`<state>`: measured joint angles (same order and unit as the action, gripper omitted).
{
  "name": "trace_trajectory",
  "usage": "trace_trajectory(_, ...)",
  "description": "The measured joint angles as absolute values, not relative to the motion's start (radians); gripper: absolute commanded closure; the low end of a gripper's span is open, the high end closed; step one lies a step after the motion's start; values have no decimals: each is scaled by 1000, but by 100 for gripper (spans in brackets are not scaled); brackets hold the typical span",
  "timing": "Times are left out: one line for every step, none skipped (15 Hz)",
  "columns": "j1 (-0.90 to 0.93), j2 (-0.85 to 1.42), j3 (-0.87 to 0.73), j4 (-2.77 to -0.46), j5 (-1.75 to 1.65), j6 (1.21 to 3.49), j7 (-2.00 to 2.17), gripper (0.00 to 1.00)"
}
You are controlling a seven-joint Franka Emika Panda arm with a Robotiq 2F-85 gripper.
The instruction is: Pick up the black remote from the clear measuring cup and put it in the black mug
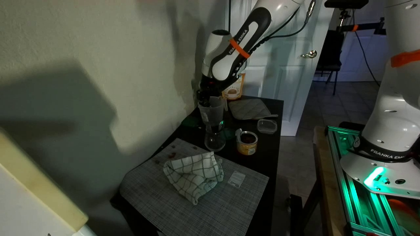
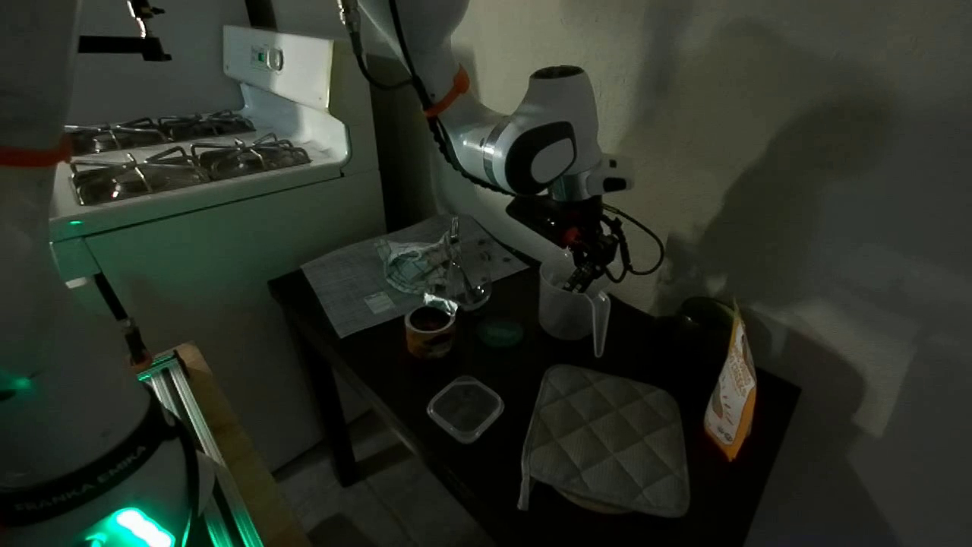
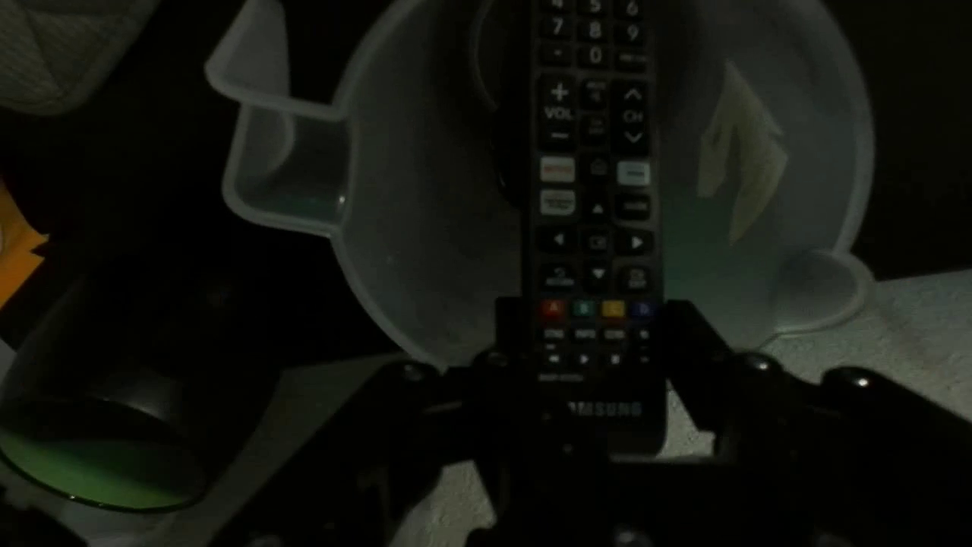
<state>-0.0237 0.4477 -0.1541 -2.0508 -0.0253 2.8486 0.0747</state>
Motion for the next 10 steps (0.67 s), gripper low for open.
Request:
trace_trajectory(-18,443,-161,-2056,-35,2850,75,77)
trace_trajectory(-14,432,-166,-2066,-47,2855,75,77)
trace_trajectory(-13,412,-169,-2083,-56,2868,74,77)
trace_trajectory(-13,383,-173,-2105,-61,2890,73,77)
trace_trajectory(-15,347,-177,-2130,-62,2918,73,77)
trace_trajectory(-16,306,-185,-2158,-63,2949,73,77)
trace_trajectory(-12,265,-202,-2183,-68,2977,76,77)
trace_trajectory(-3,224,-232,-2204,-87,3005,90,77)
trace_trajectory(11,187,-274,-2220,-122,3030,117,77)
trace_trajectory(29,154,-329,-2231,-177,3055,161,77)
